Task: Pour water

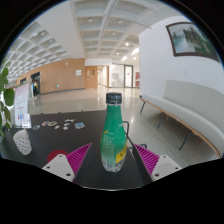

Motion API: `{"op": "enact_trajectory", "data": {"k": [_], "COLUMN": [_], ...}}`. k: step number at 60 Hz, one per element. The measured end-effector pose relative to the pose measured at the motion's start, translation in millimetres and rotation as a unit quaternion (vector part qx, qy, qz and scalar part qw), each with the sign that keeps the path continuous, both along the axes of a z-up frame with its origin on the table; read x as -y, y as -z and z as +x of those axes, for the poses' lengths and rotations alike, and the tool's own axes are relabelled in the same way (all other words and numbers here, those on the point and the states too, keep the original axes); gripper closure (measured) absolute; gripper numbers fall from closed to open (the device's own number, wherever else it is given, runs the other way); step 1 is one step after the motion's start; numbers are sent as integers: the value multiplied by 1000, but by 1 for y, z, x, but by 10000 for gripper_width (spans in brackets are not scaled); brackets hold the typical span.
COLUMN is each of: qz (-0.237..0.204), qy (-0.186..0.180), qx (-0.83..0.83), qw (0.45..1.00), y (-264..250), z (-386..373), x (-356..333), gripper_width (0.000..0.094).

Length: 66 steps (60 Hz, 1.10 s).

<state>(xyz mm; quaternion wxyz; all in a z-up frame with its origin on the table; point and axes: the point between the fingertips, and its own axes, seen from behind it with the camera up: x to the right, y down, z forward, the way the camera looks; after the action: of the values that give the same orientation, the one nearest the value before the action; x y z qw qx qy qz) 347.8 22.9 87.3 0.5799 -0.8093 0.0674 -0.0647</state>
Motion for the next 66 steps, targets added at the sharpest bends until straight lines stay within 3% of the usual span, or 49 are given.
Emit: {"op": "enact_trajectory", "data": {"k": [6, 9, 12, 22, 31, 40, 48, 53, 59, 66], "qz": [1, -1, 3, -1, -3, 19, 52, 70, 87, 105], "qy": [11, 22, 23, 46, 77, 129, 124, 100, 60, 9], "qx": [32, 52, 56, 54, 109, 248, 449, 571, 692, 806], "qw": [999, 998, 998, 997, 991, 960, 884, 812, 714, 583], "y": [12, 14, 16, 17, -12, -98, -188, -225, -252, -247], "z": [7, 21, 18, 24, 34, 36, -6, -54, -119, -199], "x": [-32, -35, -45, -46, -37, -28, -37, -52, -65, -83], "gripper_width": [156, 222, 365, 510, 531, 530, 530, 529, 528, 530]}}
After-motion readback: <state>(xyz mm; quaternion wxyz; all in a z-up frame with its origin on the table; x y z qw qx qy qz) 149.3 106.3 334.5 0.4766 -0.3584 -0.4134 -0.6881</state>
